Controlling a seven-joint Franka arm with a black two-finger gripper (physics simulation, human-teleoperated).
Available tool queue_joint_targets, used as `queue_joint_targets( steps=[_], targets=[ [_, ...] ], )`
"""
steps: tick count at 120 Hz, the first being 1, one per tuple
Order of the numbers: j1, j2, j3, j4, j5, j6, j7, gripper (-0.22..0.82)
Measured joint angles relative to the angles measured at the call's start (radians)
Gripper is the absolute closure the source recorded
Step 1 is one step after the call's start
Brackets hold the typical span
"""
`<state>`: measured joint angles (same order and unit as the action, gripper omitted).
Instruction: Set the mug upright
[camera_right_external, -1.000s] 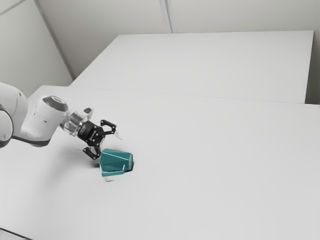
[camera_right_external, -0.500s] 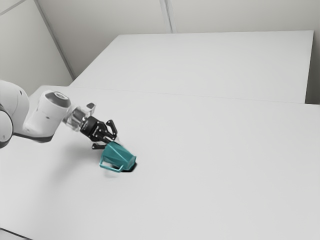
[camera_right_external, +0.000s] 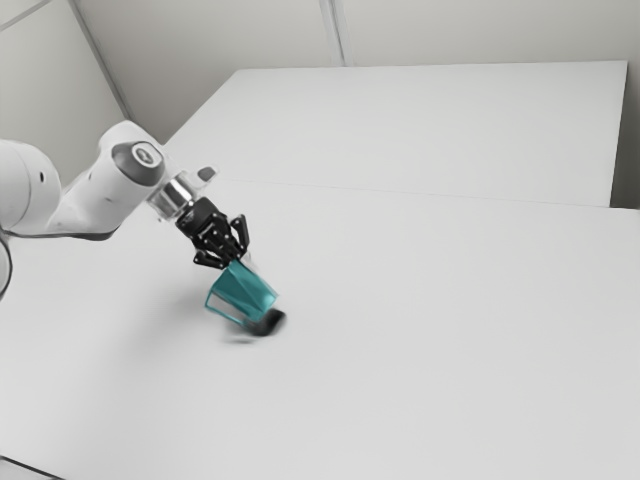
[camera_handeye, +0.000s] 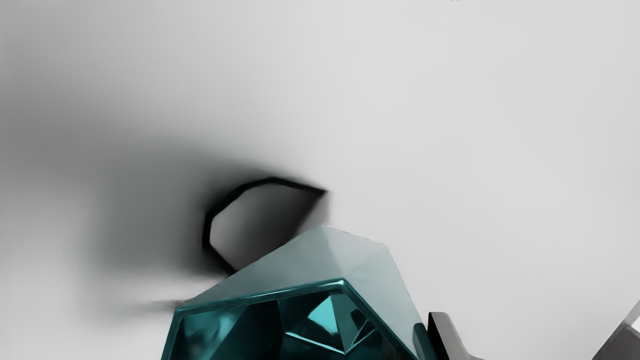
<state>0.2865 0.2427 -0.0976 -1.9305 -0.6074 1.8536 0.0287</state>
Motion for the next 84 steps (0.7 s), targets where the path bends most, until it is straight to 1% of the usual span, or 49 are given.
queue_joint_targets(
  steps=[30, 46, 64, 84],
  targets=[
    [-0.073, -0.086, -0.036, -0.004, 0.360, 0.135, -0.007, 0.78],
    [-0.081, -0.101, -0.051, -0.006, 0.522, 0.197, -0.011, 0.78],
    [-0.088, -0.109, -0.068, -0.014, 0.631, 0.242, -0.018, 0.78],
    [-0.090, -0.105, -0.071, -0.035, 0.677, 0.268, -0.032, 0.78]
  ],
)
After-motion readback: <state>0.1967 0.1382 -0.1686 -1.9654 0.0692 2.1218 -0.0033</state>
